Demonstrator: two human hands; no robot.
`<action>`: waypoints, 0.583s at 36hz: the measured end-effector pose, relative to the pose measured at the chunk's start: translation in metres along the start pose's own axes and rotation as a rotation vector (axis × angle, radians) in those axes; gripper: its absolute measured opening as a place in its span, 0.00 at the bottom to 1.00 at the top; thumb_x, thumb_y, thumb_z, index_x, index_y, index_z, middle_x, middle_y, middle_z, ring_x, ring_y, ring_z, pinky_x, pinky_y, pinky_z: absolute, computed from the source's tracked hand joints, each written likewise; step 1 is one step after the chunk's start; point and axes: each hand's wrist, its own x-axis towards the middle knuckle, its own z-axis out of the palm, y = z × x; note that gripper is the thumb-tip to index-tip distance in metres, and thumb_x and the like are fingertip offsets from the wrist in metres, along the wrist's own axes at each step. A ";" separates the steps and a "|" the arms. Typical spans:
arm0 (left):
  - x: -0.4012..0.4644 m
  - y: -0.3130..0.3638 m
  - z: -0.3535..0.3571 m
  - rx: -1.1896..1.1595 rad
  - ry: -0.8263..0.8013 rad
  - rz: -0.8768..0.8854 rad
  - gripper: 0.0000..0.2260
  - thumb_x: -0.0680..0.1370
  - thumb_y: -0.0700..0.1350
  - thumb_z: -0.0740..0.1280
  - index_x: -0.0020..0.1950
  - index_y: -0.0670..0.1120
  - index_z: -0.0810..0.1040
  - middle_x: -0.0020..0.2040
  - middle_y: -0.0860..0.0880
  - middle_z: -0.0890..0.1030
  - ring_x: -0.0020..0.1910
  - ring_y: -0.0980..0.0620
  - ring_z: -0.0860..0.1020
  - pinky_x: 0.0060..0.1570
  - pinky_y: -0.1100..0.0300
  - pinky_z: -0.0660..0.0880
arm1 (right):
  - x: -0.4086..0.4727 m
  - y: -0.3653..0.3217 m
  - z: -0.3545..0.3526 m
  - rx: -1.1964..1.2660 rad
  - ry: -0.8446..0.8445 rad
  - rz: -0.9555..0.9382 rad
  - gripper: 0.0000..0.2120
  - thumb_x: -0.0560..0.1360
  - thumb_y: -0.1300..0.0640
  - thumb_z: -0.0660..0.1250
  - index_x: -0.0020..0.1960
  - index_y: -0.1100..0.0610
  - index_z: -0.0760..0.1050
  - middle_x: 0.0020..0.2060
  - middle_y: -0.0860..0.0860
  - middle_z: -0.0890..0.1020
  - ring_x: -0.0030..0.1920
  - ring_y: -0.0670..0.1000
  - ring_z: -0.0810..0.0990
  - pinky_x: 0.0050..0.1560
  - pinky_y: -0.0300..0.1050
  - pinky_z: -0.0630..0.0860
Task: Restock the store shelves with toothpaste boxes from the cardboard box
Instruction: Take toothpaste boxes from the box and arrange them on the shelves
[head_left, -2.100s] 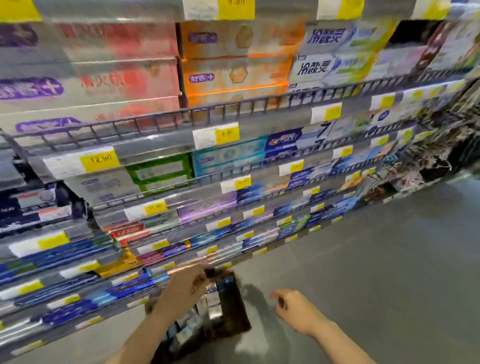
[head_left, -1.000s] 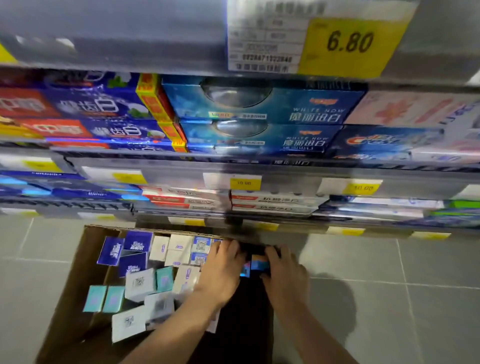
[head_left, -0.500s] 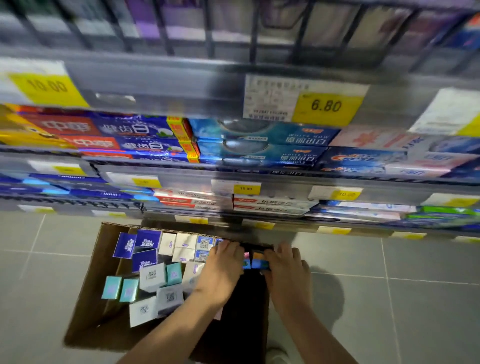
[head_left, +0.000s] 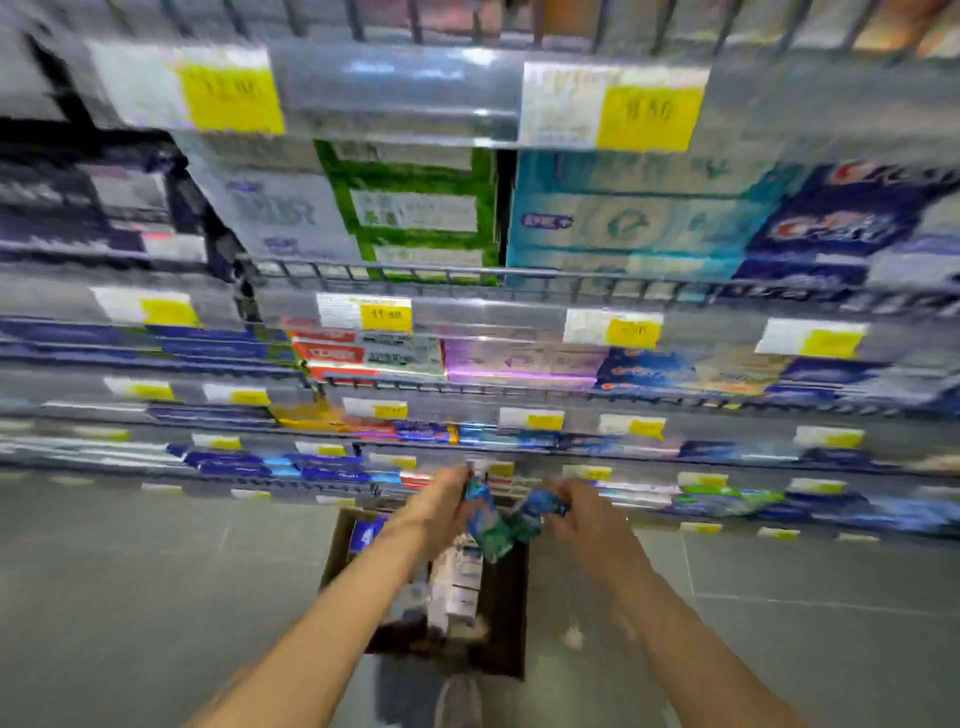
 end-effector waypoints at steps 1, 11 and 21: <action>-0.013 0.001 -0.007 0.009 0.015 0.023 0.20 0.81 0.44 0.59 0.72 0.41 0.62 0.67 0.41 0.70 0.67 0.46 0.69 0.53 0.73 0.63 | -0.008 -0.005 -0.007 0.003 0.021 -0.015 0.12 0.75 0.54 0.66 0.57 0.54 0.72 0.49 0.52 0.78 0.56 0.56 0.76 0.43 0.42 0.63; -0.136 -0.016 -0.040 0.125 0.205 0.035 0.17 0.83 0.44 0.53 0.71 0.47 0.66 0.58 0.38 0.74 0.58 0.41 0.72 0.55 0.58 0.64 | -0.089 -0.036 -0.045 0.427 0.102 -0.048 0.24 0.75 0.61 0.67 0.69 0.58 0.66 0.58 0.55 0.77 0.58 0.51 0.75 0.44 0.29 0.67; -0.299 -0.003 -0.110 -0.094 0.448 -0.025 0.15 0.83 0.44 0.53 0.67 0.53 0.69 0.59 0.44 0.77 0.46 0.47 0.78 0.46 0.57 0.75 | -0.182 -0.112 -0.095 0.644 0.040 -0.176 0.17 0.78 0.61 0.61 0.66 0.51 0.68 0.41 0.54 0.81 0.37 0.54 0.81 0.42 0.49 0.79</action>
